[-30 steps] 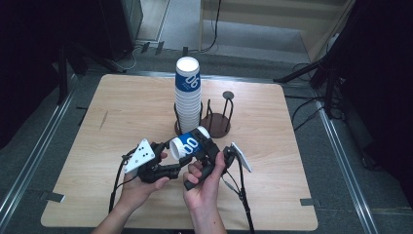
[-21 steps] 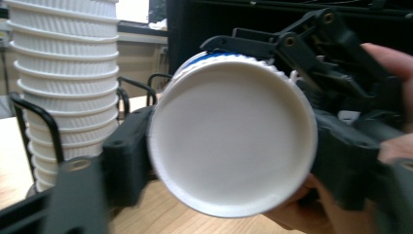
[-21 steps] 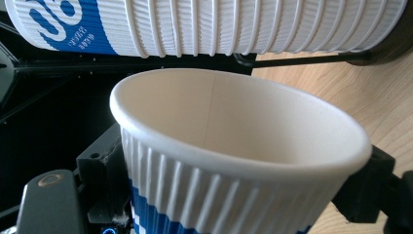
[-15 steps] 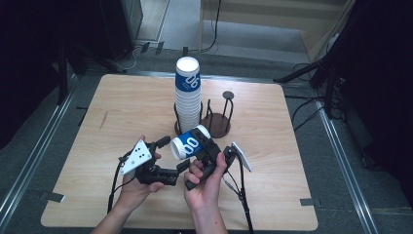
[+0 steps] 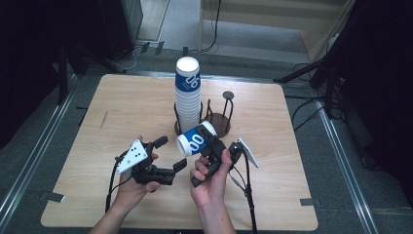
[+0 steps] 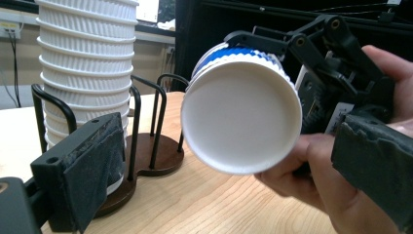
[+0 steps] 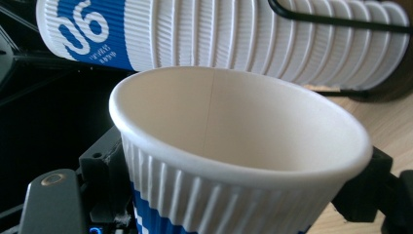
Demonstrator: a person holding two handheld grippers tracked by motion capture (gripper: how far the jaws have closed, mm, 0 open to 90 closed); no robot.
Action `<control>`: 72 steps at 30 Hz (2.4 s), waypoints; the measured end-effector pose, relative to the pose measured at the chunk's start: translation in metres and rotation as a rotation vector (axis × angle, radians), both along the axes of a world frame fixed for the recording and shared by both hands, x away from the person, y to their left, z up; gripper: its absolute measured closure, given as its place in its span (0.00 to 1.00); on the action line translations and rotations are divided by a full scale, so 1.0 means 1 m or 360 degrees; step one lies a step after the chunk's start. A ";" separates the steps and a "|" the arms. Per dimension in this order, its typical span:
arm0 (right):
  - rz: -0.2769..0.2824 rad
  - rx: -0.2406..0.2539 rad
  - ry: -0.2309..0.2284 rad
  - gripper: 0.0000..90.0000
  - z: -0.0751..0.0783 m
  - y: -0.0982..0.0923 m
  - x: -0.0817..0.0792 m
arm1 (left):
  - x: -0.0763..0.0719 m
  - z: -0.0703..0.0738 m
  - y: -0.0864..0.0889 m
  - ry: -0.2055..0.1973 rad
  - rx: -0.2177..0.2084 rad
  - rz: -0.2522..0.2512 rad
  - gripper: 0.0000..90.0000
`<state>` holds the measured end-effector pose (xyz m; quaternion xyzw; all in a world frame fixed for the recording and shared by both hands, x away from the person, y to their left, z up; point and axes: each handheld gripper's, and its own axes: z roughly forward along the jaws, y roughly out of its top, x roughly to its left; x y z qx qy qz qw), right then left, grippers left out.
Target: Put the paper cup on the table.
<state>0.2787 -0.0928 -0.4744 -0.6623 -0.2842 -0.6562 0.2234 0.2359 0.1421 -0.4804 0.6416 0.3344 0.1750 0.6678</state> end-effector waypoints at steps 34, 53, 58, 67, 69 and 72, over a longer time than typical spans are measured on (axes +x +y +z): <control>-0.0147 -0.0505 -0.0279 0.21 0.020 -0.026 0.006 | 0.000 -0.009 0.030 0.0052 0.0016 0.0124 0.00; -0.0221 -0.0731 -0.0393 0.21 0.027 -0.040 0.004 | -0.006 -0.019 0.064 0.0101 0.0021 0.0269 0.00; -0.0244 -0.0804 -0.0419 0.21 0.029 -0.046 0.005 | -0.009 -0.023 0.074 0.0118 0.0026 0.0308 0.00; -0.0294 -0.1015 -0.0492 0.21 0.033 -0.053 0.005 | -0.016 -0.037 0.092 0.0172 0.0069 0.0388 0.00; -0.0301 -0.1069 -0.0525 0.21 0.033 -0.055 0.005 | -0.018 -0.039 0.096 0.0174 0.0084 0.0402 0.00; -0.0322 -0.1156 -0.0558 0.21 0.034 -0.057 0.004 | -0.021 -0.041 0.103 0.0190 0.0102 0.0425 0.00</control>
